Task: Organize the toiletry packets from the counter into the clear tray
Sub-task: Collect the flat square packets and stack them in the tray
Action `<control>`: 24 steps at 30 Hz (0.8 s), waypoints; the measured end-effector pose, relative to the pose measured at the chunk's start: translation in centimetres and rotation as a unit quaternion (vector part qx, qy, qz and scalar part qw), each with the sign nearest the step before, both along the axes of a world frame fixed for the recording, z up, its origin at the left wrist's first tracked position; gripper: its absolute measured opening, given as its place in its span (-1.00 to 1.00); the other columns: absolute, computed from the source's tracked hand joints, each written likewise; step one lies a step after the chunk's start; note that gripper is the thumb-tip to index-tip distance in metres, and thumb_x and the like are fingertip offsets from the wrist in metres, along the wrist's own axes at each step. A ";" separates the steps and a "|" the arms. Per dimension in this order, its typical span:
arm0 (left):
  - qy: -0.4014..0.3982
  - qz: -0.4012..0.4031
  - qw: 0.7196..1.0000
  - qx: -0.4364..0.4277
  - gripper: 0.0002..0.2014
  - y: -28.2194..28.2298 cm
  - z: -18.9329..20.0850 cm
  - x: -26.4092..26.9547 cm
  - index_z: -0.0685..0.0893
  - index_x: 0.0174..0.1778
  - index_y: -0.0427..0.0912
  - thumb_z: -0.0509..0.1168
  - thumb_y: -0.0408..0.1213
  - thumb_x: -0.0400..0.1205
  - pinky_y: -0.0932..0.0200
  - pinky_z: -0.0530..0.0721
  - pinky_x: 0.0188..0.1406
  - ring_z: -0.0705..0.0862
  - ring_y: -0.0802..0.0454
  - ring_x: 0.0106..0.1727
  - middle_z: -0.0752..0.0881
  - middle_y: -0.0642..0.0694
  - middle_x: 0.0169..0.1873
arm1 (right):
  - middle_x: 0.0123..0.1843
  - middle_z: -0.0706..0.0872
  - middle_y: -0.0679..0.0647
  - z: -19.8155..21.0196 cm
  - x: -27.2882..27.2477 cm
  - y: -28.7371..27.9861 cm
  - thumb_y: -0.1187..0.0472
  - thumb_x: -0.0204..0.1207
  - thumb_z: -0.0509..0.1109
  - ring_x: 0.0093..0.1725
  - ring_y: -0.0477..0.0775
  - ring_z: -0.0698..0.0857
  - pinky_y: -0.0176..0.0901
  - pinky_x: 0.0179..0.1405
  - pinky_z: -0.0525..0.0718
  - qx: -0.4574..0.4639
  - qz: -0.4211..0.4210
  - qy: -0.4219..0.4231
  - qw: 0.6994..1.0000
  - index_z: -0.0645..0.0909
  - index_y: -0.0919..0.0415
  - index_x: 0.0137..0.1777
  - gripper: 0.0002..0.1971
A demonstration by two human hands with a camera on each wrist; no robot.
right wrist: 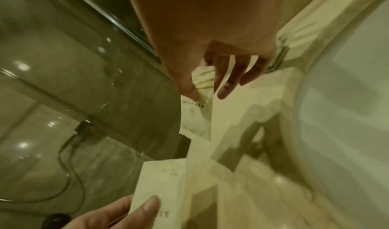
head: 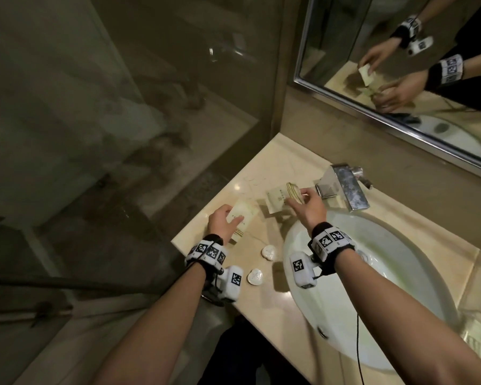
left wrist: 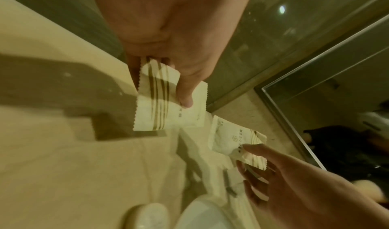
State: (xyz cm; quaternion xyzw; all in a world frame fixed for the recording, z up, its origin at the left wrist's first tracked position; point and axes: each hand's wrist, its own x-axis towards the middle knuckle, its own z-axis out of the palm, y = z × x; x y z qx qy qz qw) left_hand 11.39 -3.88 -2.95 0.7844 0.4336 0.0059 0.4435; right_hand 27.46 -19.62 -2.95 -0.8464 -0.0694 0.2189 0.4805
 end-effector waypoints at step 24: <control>-0.190 -0.276 0.940 -0.061 -0.73 -33.5 7.6 11.6 0.68 0.11 -0.26 0.43 -0.20 0.56 0.10 0.69 -0.01 0.73 -0.04 -0.01 0.78 -0.14 -0.01 | 0.24 0.73 0.18 7.0 -1.3 -43.9 0.25 0.44 0.56 0.06 0.17 0.77 -0.03 -0.10 0.78 0.095 -0.315 -0.029 0.944 0.57 0.21 0.32 -0.54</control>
